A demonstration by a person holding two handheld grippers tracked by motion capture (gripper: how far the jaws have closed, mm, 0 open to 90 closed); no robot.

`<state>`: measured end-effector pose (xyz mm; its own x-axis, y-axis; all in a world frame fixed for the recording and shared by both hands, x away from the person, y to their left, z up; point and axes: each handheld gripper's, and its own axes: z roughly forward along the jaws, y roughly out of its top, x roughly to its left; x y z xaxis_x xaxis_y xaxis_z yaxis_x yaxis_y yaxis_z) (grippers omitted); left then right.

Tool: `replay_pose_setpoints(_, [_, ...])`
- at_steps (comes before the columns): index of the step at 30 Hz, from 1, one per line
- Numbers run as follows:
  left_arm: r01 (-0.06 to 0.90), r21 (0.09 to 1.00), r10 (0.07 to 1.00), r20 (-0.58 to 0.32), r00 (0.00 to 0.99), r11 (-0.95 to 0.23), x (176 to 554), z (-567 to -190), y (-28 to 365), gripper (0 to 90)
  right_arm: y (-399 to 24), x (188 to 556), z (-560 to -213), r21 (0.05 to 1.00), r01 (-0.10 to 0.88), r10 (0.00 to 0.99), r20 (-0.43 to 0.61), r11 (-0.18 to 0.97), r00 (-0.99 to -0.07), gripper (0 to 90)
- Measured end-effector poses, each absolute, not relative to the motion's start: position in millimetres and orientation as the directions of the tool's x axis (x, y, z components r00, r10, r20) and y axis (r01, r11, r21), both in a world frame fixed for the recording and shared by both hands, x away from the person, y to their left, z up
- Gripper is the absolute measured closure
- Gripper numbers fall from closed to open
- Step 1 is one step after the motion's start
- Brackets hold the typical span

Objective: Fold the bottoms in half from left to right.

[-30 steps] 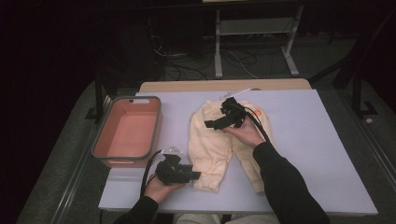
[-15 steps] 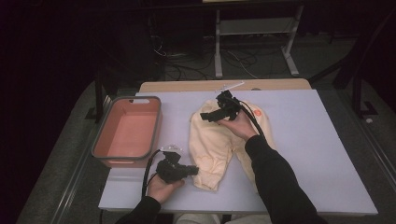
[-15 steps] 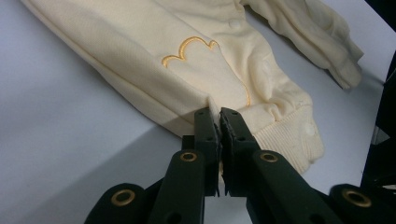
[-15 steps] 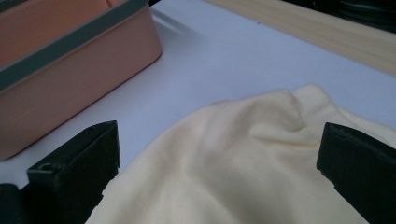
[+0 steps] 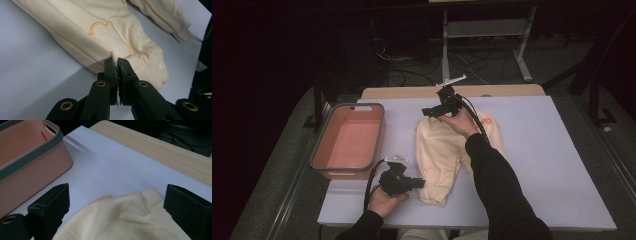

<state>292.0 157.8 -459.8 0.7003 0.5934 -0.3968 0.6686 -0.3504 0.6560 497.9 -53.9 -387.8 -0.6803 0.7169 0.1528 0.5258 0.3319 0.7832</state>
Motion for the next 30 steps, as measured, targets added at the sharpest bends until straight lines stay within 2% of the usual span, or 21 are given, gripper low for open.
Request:
replay_pose_setpoints(4, [0.663,0.660,0.590,-0.392,0.706,-0.354,292,-459,158,86.6,-48,506,-390,0.773,0.541,0.725,0.158,0.332,-0.671,8.5])
replay_pose_setpoints(12, [0.654,0.664,0.591,-0.378,0.712,-0.363,292,-459,156,86.6,-36,517,-402,0.758,0.575,0.733,0.195,0.310,-0.652,19.0])
replay_pose_setpoints(15, [0.652,0.665,0.591,-0.376,0.714,-0.365,292,-459,156,86.6,-31,520,-409,0.747,0.588,0.742,0.196,0.310,-0.641,24.9])
replay_pose_setpoints(23, [0.648,0.668,0.586,-0.376,0.718,-0.366,292,-459,156,86.5,-25,526,-428,0.730,0.626,0.782,0.211,0.273,-0.586,47.2])
replay_pose_setpoints(30, [0.647,0.669,0.584,-0.377,0.719,-0.365,293,-459,157,86.5,-25,528,-440,0.688,0.667,0.801,0.211,0.285,-0.560,53.9])
